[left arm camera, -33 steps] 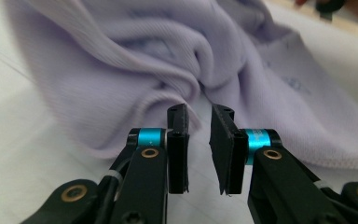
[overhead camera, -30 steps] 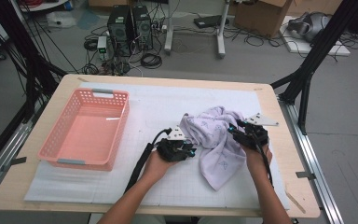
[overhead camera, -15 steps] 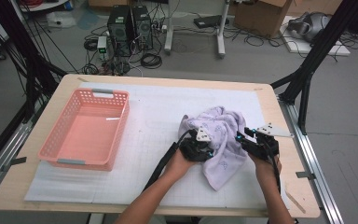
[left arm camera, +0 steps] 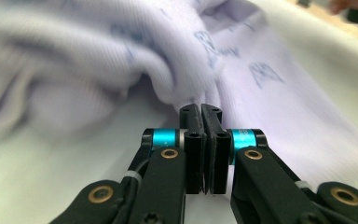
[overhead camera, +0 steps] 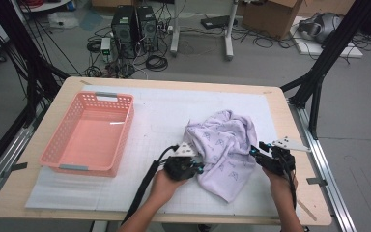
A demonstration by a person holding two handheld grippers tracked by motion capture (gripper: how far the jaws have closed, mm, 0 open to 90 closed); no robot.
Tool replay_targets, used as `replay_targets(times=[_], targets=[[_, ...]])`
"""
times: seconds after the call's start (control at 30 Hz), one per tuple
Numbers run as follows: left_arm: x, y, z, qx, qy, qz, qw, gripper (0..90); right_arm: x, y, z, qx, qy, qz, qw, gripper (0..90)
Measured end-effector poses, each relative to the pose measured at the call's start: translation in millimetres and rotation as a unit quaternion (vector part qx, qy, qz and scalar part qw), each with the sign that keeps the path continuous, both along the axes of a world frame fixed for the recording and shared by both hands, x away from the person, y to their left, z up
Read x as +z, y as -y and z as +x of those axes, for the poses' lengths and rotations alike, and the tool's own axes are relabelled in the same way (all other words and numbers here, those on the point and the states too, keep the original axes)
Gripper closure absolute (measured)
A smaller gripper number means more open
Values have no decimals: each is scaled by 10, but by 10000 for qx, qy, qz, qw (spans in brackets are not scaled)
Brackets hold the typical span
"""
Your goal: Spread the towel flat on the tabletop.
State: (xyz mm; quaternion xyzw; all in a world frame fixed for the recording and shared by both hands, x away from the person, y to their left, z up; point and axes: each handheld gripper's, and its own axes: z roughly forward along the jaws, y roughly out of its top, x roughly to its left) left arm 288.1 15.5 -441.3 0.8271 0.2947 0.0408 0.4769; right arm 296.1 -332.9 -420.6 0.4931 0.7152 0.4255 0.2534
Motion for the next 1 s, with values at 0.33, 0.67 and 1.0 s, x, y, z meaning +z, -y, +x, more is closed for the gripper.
replay_targets(times=[0.33,0.67,1.0], targets=[[-12,-854,-610,431,276,-172,9985,874,-189,-89,-122,273,-843,238,9958,573],[-40,-772,-670,182,333,-342,9987,796,-268,-867,-359,1491,-731,-656,9839,853],[-22,-846,-505,665,306,-606,9955,512,-129,136,-405,-466,-409,-1130,9917,873]])
